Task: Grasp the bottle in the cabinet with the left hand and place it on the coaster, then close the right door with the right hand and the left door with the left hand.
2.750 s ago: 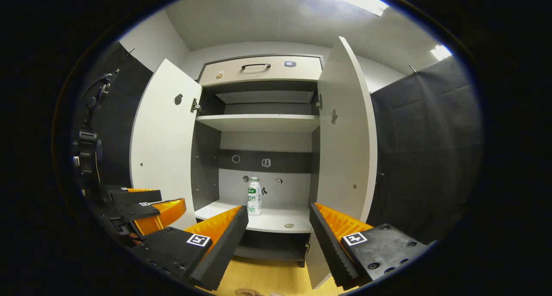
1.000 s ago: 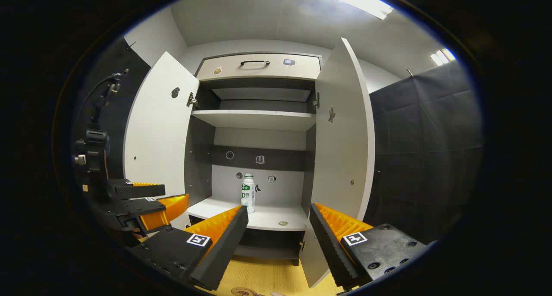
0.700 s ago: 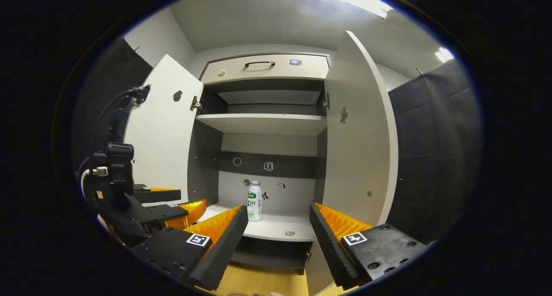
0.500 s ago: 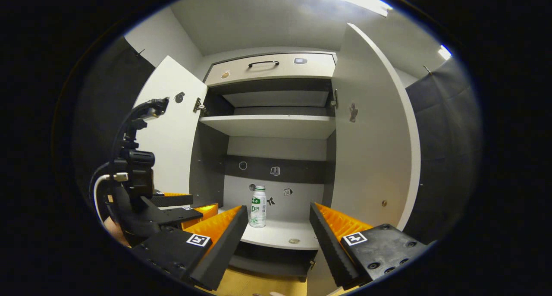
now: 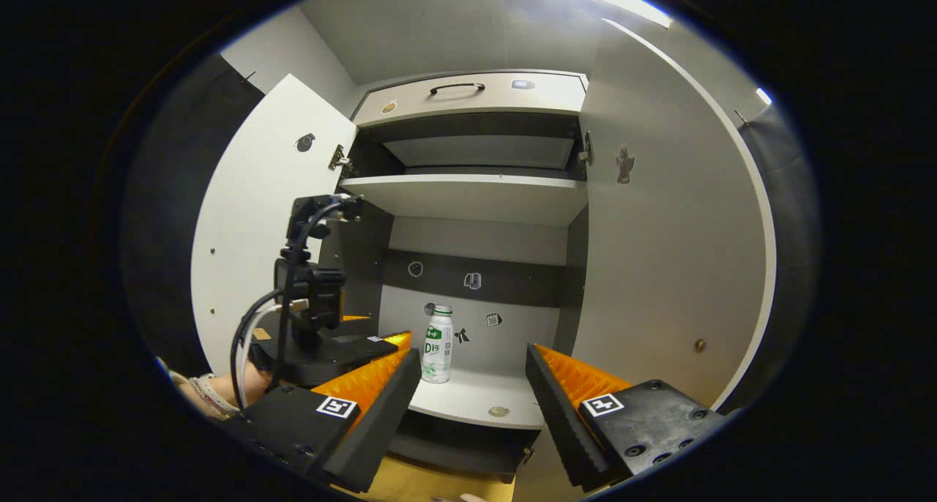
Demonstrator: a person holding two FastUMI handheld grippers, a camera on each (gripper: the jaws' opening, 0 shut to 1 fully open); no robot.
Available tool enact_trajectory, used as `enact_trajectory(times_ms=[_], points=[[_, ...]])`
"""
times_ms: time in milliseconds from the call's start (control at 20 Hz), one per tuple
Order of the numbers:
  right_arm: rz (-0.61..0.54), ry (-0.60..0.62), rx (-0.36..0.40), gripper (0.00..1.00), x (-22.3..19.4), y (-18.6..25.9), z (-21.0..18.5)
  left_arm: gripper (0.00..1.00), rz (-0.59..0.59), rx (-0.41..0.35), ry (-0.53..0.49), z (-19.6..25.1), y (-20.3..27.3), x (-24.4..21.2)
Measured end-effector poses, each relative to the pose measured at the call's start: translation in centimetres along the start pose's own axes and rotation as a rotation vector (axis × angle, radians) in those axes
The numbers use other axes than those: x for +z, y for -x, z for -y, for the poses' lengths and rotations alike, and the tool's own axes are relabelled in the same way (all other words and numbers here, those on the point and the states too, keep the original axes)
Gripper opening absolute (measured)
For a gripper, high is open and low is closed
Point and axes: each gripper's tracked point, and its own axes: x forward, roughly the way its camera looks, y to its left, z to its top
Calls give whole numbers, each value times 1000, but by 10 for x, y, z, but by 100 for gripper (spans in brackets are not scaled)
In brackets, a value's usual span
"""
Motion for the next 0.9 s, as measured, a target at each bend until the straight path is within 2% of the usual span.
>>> enact_trajectory(times_ms=[300,450,900], points=[[-13,-20,20,95,-10,-16,-3,92,-4,-16,9,6,-62,-22],[1,-23,35,95,-9,-27,-7,92,-25,13,-26,1,-87,-34],[-13,-28,55,96,-17,-59,-8,92,-64,-6,11,-6,-133,-47]])
